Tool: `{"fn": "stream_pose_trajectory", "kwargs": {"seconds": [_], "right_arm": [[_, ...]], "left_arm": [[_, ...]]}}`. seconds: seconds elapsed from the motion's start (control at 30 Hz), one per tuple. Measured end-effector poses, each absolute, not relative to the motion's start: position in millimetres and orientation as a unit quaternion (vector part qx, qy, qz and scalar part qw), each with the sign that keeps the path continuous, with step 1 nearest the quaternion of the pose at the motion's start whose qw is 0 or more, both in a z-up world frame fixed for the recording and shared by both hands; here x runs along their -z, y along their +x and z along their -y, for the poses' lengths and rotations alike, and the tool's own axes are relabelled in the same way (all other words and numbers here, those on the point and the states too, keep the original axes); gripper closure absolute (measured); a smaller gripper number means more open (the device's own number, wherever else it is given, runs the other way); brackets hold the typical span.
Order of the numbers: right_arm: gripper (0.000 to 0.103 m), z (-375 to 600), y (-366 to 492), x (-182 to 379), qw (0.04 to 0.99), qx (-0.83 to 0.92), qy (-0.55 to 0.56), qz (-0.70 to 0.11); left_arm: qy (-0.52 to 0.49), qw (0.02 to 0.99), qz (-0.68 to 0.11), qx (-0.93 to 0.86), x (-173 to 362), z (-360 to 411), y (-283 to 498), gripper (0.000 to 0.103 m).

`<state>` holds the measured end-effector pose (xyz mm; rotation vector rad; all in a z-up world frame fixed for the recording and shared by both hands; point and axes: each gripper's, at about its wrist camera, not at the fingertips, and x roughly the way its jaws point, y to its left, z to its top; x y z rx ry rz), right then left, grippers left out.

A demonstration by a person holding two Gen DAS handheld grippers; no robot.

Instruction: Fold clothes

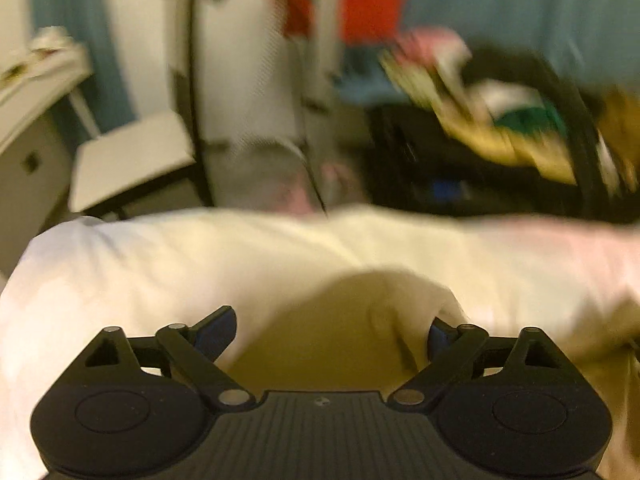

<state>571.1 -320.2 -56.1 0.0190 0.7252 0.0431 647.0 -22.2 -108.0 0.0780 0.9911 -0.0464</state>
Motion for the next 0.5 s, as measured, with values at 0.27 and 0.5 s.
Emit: {"fn": "stream_pose_trajectory", "kwargs": {"seconds": [0.27, 0.5], "right_arm": [[0.037, 299, 533, 36, 0.923, -0.075, 0.037, -0.375], [0.037, 286, 418, -2, 0.947, -0.064, 0.078, -0.306]], "left_arm": [[0.042, 0.900, -0.431, 0.052, 55, 32, 572, 0.002], [0.018, 0.937, -0.347, 0.042, -1, 33, 436, 0.002]]}}
